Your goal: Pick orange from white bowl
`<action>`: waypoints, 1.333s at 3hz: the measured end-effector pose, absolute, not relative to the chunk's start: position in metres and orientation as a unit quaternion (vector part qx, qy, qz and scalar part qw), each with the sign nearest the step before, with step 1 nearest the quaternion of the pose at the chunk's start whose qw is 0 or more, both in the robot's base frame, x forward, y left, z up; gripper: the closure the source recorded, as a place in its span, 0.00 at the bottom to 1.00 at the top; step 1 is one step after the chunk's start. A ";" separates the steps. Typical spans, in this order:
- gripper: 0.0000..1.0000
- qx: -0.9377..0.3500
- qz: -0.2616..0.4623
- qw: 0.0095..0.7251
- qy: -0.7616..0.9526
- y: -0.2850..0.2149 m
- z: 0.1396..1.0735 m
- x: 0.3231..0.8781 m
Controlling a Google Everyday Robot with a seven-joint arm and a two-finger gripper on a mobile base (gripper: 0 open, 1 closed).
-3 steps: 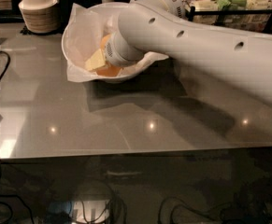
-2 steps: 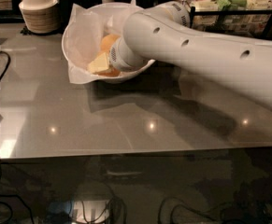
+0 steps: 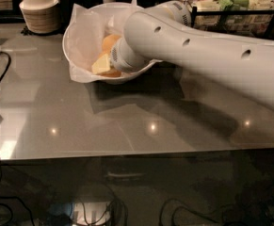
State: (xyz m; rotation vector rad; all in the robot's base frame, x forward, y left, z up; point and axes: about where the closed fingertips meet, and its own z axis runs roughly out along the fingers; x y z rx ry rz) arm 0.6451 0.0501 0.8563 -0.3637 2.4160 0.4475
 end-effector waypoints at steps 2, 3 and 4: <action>1.00 -0.176 0.160 0.351 0.906 0.063 0.863 0.645; 1.00 -0.221 0.153 0.399 0.877 0.070 0.888 0.632; 1.00 -0.256 0.140 0.445 0.847 0.069 0.923 0.615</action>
Offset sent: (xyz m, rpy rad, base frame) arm 0.0005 0.0265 0.0173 -0.0642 -0.1982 0.1336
